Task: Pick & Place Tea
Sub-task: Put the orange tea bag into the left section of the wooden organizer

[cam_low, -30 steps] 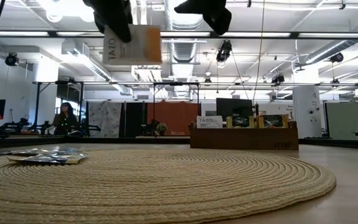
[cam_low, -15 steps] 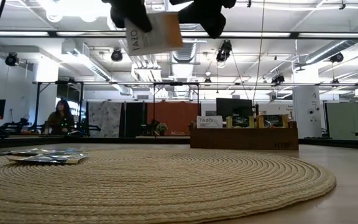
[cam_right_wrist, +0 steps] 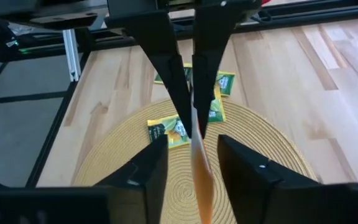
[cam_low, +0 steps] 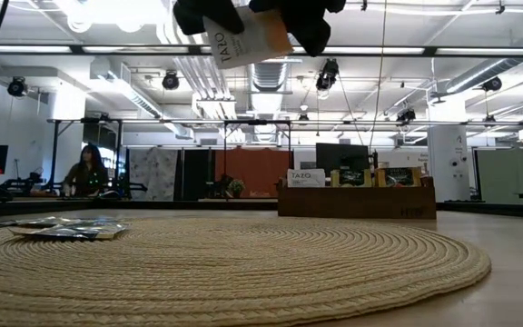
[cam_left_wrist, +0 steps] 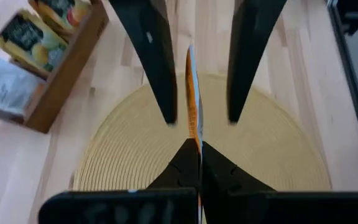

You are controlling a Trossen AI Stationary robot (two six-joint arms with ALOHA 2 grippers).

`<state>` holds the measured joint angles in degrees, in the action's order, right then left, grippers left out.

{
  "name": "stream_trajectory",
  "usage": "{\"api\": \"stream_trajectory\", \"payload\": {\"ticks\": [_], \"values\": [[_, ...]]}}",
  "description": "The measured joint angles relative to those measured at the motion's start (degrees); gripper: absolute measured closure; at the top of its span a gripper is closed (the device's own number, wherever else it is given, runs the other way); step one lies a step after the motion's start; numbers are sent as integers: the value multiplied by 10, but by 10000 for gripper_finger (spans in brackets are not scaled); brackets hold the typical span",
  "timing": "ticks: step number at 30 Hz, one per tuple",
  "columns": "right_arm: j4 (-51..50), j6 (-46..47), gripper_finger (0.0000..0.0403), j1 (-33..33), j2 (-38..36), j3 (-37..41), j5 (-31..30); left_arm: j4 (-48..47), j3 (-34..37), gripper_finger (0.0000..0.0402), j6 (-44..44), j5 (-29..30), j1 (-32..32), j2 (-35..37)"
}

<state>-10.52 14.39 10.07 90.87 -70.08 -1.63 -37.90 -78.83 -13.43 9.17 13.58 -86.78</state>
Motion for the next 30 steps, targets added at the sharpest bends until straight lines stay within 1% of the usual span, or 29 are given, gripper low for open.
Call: {"api": "stream_trajectory", "payload": {"ticks": [4,8,10,12,16,20,22,25,27,30], "values": [[-4,2,315,0,0,0,0,27,0,401,0,3,0,0],[-17,2,366,0,0,0,0,30,0,401,-1,2,0,0],[-23,2,385,0,0,0,0,31,0,401,-2,2,0,0],[-29,6,388,0,0,-1,-1,32,0,401,-13,3,0,-1],[-45,17,388,0,-1,-2,0,27,0,392,-67,9,0,-1],[-61,17,389,1,1,1,0,12,0,357,-103,14,4,0],[-64,19,389,1,0,0,0,9,0,335,-108,27,9,0],[-68,25,389,1,0,0,-12,5,0,307,-110,74,22,9],[-71,32,389,1,-2,0,-38,-1,0,296,-119,108,36,21],[-71,52,389,1,-9,0,-81,-18,0,290,-151,158,60,53]]}}
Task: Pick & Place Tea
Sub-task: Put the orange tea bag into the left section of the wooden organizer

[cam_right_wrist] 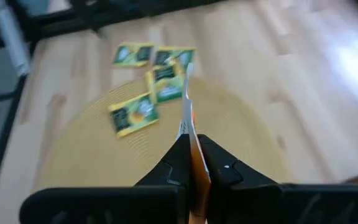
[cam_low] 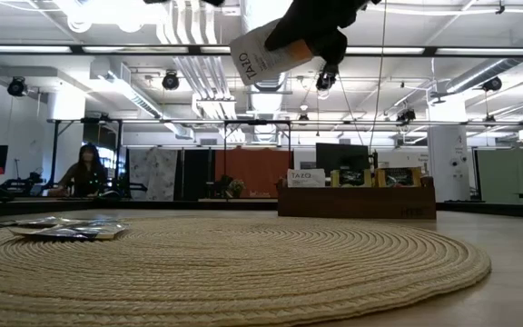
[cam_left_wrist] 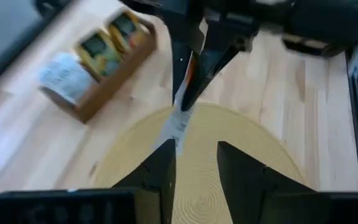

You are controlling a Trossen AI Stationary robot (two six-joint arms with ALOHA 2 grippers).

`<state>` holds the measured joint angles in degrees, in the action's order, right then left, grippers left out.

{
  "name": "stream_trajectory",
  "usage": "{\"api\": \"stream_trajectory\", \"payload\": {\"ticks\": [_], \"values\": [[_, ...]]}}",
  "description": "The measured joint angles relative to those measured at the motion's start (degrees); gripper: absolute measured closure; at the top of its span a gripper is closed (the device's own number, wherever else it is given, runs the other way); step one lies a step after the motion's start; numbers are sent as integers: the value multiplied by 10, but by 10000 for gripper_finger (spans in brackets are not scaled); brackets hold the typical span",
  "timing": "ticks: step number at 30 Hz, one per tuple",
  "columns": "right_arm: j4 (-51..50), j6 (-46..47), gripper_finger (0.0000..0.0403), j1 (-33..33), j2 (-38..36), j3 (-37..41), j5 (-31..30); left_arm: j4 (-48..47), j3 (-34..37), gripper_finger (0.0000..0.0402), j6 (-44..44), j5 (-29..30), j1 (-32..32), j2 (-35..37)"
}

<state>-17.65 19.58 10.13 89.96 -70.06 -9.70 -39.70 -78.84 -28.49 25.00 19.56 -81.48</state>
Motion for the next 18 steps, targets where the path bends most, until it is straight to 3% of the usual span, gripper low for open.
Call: {"api": "stream_trajectory", "payload": {"ticks": [5,11,15,18], "values": [[37,4,390,1,-26,0,-64,-24,34,289,-80,133,48,59],[204,2,390,1,-54,0,-113,30,126,289,-200,312,103,129],[353,31,390,0,-54,1,-117,221,215,289,-188,434,127,165],[426,55,390,-2,-45,2,-117,476,288,289,-55,448,127,177]]}}
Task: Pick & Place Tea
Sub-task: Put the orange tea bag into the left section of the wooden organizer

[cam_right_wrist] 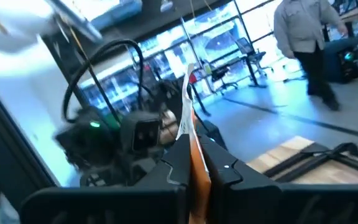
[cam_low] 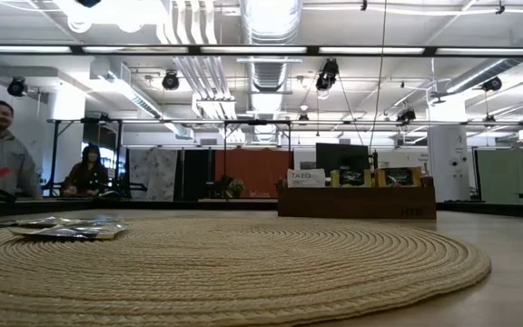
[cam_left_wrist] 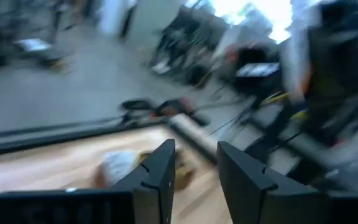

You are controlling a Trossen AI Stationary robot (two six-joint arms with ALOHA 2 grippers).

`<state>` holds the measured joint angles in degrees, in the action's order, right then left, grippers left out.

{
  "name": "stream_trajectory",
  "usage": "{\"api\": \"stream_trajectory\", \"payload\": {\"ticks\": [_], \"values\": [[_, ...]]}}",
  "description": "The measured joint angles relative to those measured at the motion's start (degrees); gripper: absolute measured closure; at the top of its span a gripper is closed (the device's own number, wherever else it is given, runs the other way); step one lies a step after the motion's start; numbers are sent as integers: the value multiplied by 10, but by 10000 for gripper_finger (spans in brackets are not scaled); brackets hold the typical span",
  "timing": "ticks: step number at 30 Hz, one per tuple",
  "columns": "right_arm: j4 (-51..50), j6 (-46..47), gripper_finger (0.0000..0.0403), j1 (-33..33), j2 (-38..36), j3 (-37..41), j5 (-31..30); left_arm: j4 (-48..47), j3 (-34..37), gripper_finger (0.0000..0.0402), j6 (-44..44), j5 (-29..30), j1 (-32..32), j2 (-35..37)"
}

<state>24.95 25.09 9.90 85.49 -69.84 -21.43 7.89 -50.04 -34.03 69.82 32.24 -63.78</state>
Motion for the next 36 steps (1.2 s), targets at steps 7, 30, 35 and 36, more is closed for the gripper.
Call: {"api": "stream_trajectory", "payload": {"ticks": [7,30,35,36], "values": [[46,70,390,-5,24,1,2,614,131,289,319,-157,-23,-18],[84,84,390,-1,28,1,4,609,72,289,184,-338,-119,-106],[84,82,390,1,28,1,4,582,61,290,183,-341,-129,-106],[84,82,390,1,28,1,4,581,61,292,183,-343,-131,-106]]}}
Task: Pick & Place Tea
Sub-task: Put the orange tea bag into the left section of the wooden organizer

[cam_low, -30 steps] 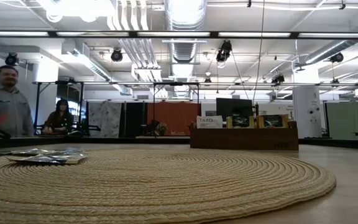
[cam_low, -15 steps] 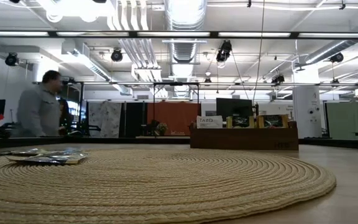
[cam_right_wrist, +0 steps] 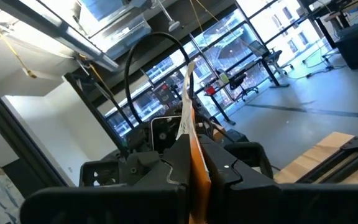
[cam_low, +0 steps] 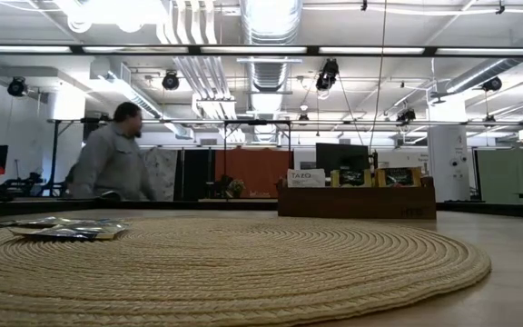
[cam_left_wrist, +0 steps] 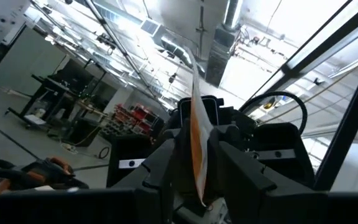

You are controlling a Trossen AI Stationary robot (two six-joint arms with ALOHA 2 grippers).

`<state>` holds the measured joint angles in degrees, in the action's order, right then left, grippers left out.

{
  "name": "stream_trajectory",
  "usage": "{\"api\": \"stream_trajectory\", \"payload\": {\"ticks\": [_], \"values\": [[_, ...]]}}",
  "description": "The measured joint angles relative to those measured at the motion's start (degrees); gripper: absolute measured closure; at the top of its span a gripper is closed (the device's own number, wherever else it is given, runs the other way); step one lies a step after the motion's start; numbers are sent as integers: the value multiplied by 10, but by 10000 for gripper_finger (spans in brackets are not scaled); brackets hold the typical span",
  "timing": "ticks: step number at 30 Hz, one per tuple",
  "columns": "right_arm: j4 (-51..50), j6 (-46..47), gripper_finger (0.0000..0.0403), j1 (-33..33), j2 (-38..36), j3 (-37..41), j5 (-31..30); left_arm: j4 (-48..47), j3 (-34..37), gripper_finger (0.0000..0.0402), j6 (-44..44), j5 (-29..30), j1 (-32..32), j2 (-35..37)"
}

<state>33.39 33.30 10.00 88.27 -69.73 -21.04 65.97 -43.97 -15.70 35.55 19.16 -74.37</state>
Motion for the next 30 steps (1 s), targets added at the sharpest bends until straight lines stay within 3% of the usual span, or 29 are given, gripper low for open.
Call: {"api": "stream_trajectory", "payload": {"ticks": [5,13,24,30], "values": [[-1,-1,390,0,0,0,0,-26,-3,318,-10,-7,-7,0],[-11,-2,390,0,0,0,-2,-32,-4,395,-21,-20,-17,0],[-68,-18,386,-1,-14,-1,1,-46,-4,400,-7,-22,-23,0],[-172,-52,326,0,-39,-1,7,-67,-4,401,-7,-19,-23,3]]}}
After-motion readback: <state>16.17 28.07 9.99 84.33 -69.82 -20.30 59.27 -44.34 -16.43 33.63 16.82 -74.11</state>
